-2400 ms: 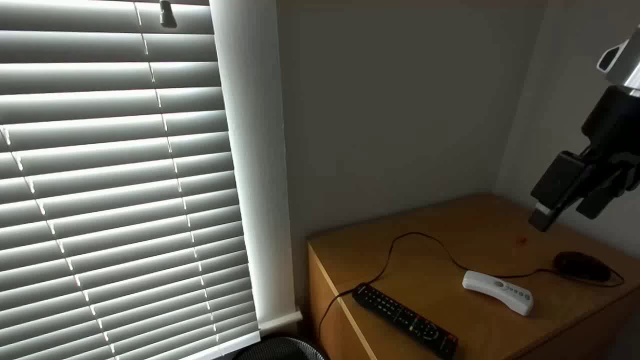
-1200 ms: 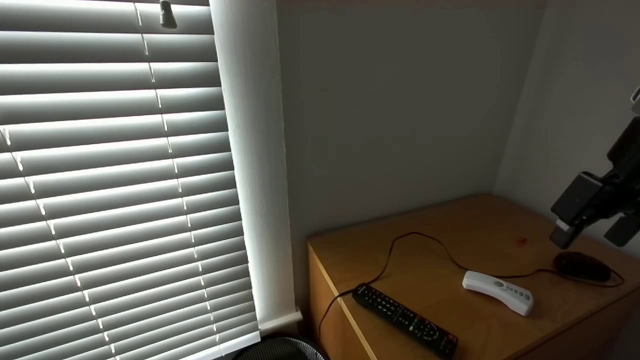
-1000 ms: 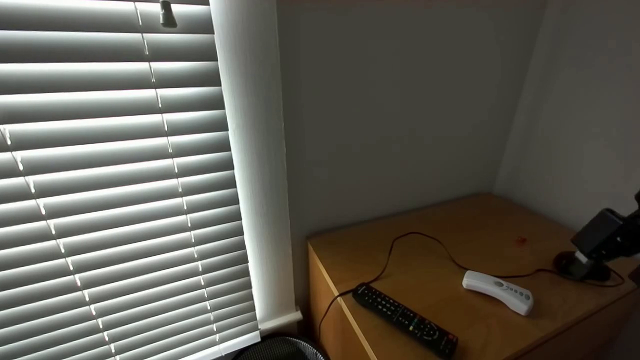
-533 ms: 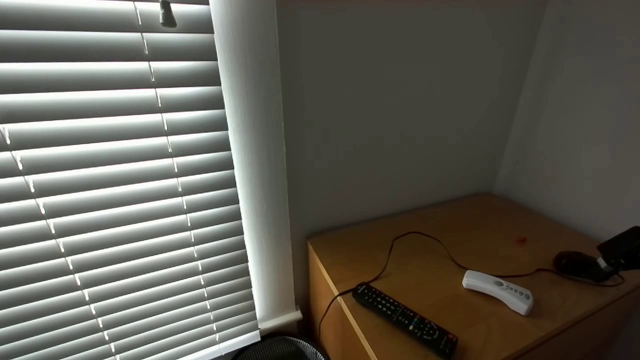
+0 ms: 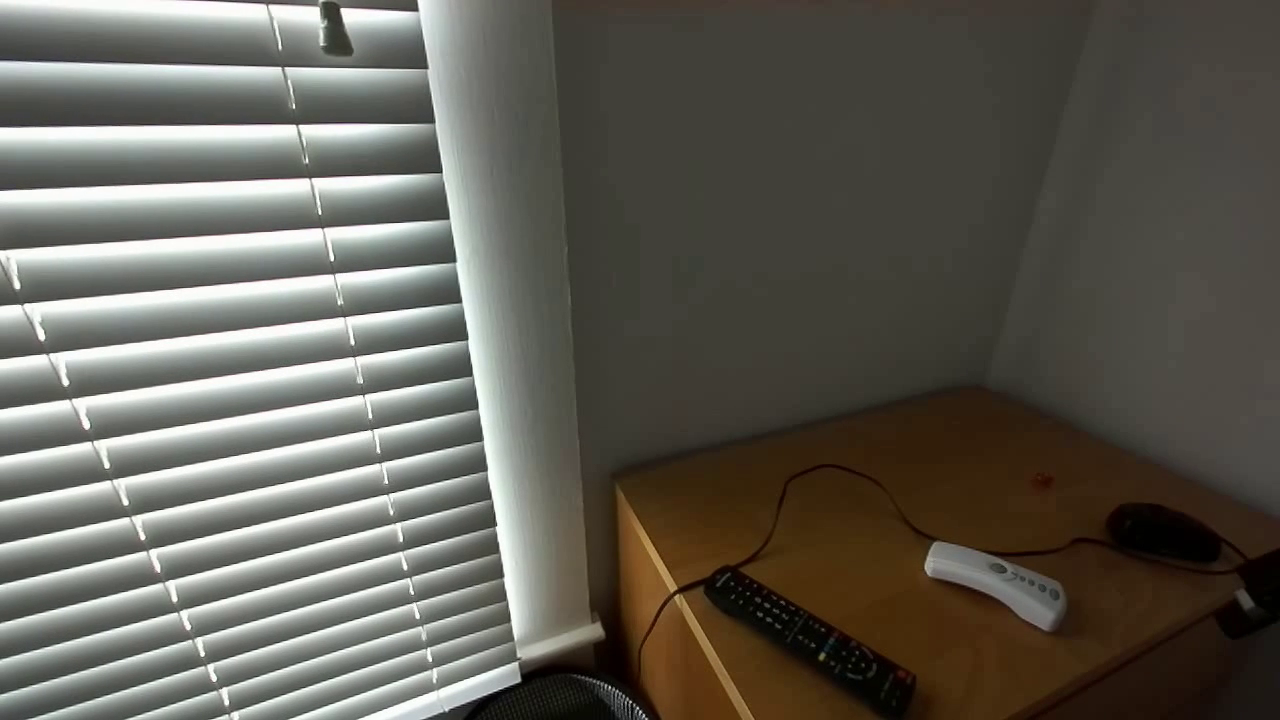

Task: Open the top drawer

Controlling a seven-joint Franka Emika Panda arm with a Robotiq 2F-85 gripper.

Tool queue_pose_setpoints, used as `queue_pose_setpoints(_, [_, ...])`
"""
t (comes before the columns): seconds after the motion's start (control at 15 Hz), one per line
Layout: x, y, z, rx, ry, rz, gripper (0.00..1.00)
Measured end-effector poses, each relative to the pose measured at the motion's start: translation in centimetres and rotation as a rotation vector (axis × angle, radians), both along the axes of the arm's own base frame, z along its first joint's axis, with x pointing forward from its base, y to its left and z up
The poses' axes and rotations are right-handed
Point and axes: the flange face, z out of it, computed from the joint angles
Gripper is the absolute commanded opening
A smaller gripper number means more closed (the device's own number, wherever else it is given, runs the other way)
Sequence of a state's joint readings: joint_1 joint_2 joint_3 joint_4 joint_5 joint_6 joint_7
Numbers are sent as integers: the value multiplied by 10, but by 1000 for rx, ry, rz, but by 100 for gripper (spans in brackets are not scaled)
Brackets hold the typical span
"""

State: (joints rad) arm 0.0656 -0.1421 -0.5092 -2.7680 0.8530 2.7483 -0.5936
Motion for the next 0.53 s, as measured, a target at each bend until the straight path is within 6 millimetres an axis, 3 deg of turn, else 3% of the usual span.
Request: queue_pose_setpoints(0.53, [4,-2,4,-13,-10,-5,100])
